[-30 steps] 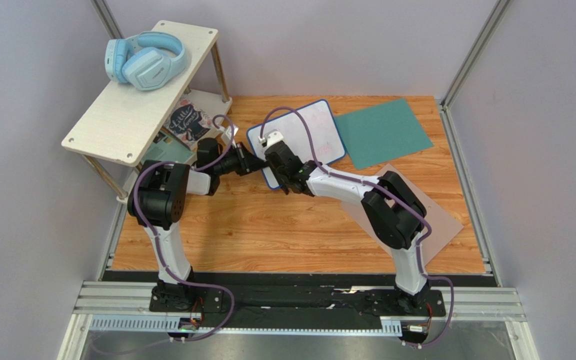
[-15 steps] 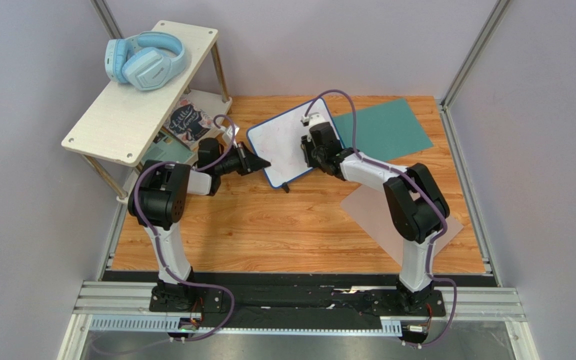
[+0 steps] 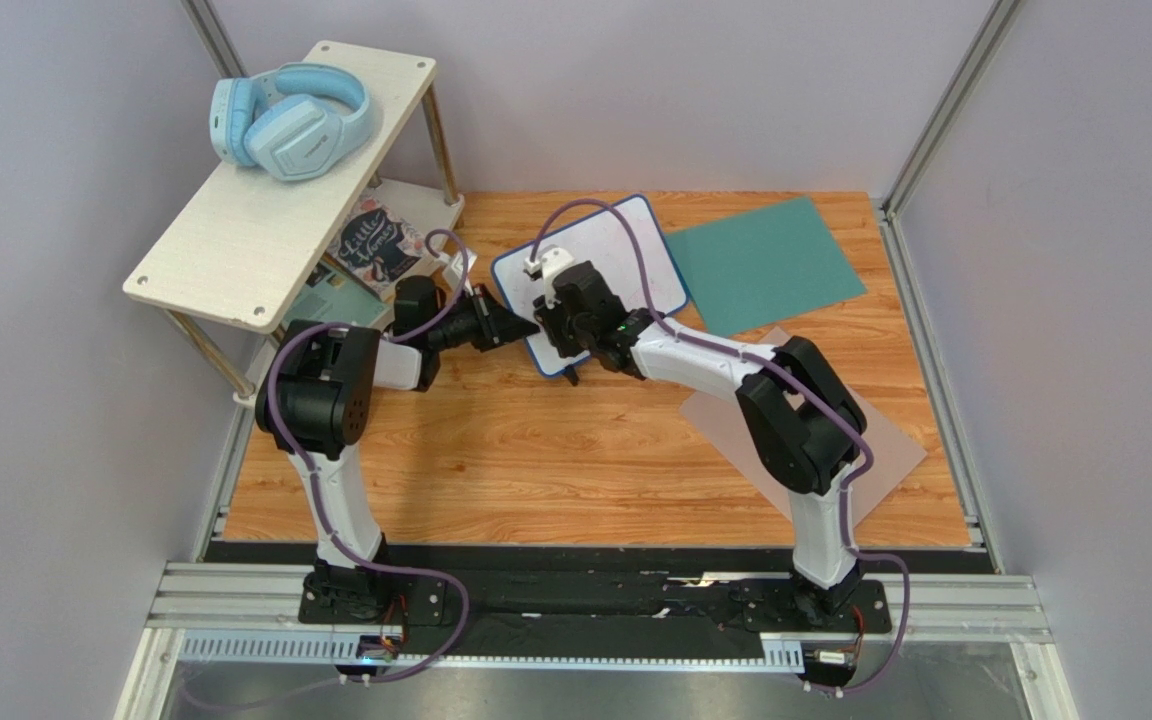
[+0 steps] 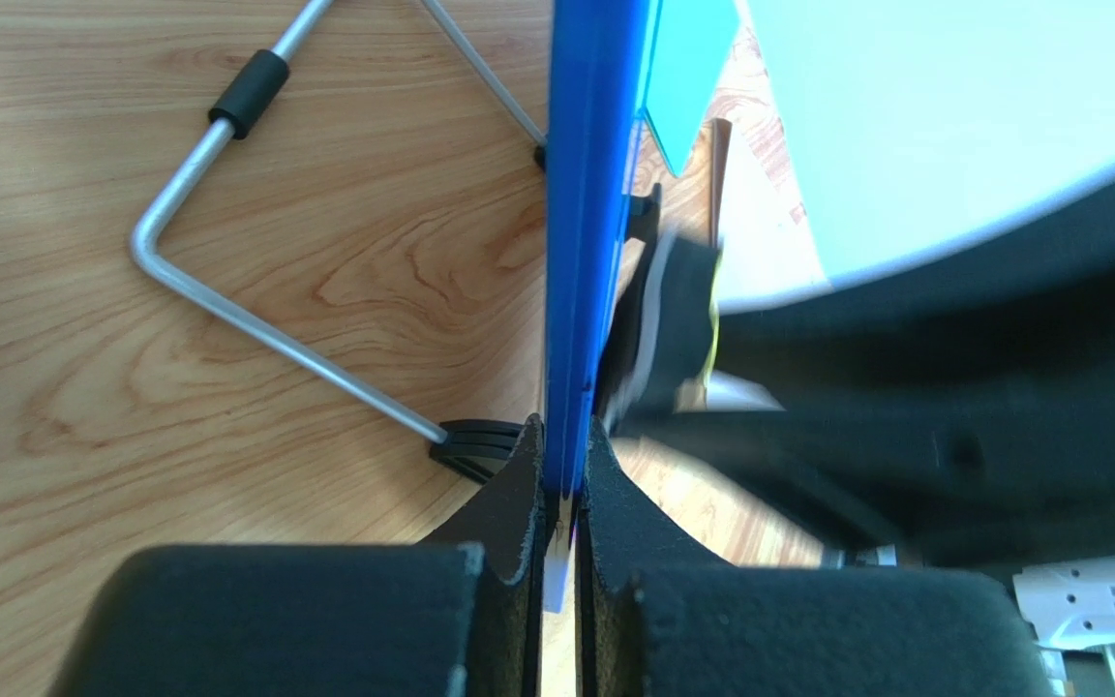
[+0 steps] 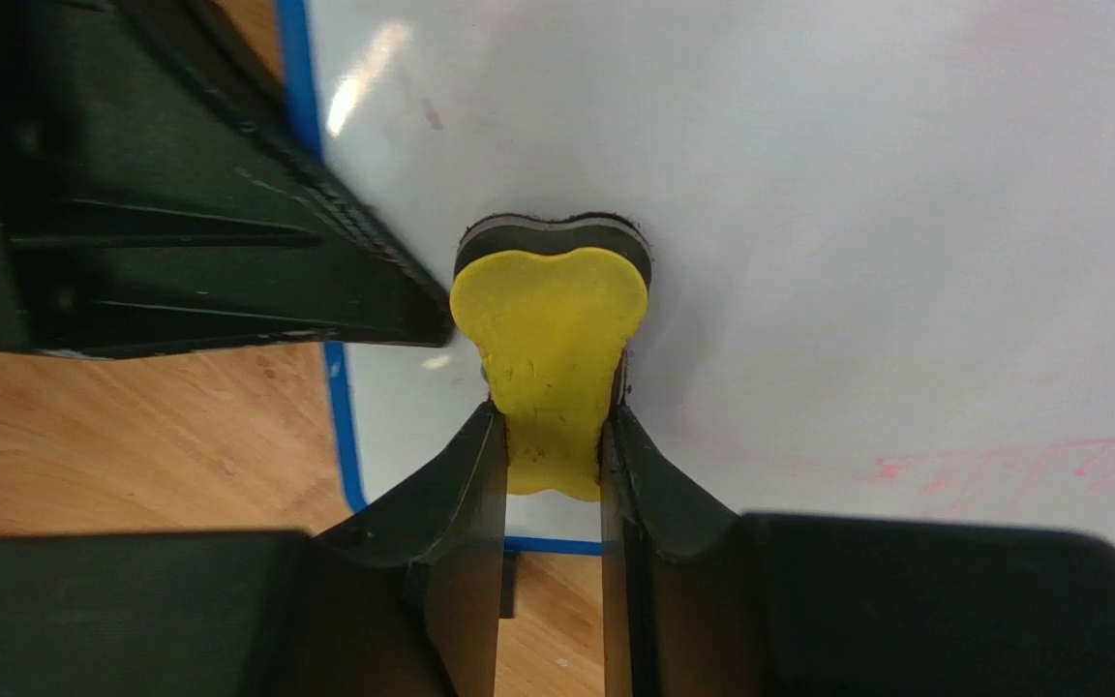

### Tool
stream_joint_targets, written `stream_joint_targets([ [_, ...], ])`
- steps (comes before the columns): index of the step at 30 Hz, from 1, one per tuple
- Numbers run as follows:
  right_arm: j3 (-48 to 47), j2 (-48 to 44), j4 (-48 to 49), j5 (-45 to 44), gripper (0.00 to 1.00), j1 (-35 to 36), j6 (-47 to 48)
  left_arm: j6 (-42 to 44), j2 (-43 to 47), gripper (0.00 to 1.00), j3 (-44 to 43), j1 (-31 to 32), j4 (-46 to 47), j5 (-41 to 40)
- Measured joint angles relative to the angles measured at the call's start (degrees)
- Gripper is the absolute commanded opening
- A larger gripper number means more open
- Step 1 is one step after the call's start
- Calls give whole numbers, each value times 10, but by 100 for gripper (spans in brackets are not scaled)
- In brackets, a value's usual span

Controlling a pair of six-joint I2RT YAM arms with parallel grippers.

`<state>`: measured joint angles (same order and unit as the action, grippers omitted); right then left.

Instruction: Erase the whiteboard

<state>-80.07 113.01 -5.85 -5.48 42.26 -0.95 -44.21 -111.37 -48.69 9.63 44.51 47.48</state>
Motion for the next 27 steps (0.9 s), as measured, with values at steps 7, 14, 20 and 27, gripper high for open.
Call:
stream_joint_targets([
  [7, -51, 32, -38, -41, 0, 23, -10, 7, -4, 0, 0, -3, -1, -7],
  [14, -50, 27, -41, -17, 0, -28, -32, 6, -4, 0, 0, -1, 1, -13],
  [20, -46, 23, -42, -30, 0, -125, -24, -3, -4, 0, 0, 0, 6, -6],
  [27, -56, 42, -63, -54, 0, -181, -21, -7, -4, 0, 0, 0, 9, 0],
])
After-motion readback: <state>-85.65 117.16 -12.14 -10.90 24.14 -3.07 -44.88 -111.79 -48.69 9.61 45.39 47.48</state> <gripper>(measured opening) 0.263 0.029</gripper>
